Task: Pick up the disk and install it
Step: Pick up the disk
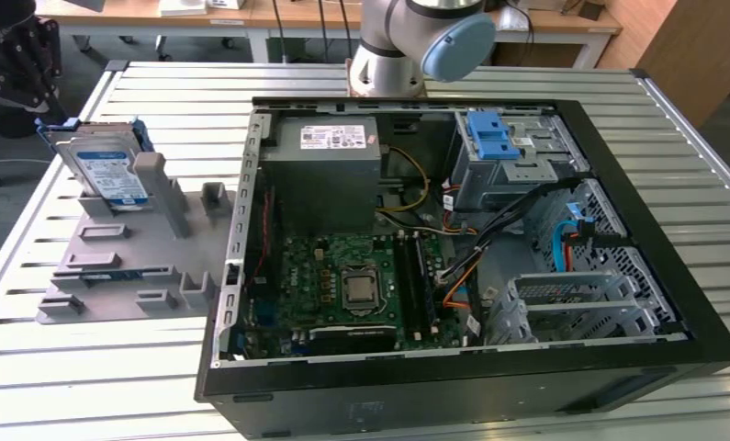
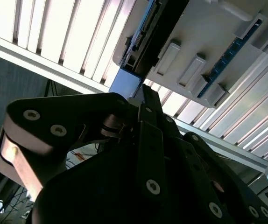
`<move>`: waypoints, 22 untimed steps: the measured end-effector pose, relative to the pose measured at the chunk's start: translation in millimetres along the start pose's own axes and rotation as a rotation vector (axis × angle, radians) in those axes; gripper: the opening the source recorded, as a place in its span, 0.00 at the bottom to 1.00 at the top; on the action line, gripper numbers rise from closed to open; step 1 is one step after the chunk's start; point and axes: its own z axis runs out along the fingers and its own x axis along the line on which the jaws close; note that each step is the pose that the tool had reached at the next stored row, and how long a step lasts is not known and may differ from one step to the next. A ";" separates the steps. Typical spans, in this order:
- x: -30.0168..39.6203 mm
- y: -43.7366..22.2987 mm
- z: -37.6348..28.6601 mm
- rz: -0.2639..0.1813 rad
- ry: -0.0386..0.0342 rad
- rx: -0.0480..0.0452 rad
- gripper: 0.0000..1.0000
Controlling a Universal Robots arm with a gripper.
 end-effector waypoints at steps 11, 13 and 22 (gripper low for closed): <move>0.0 0.0 0.9 -0.102 0.0042 -0.0005 0.11; 0.1 0.5 1.7 -0.104 0.0038 0.0102 0.11; 0.3 2.5 3.9 -0.105 0.0031 0.0554 0.11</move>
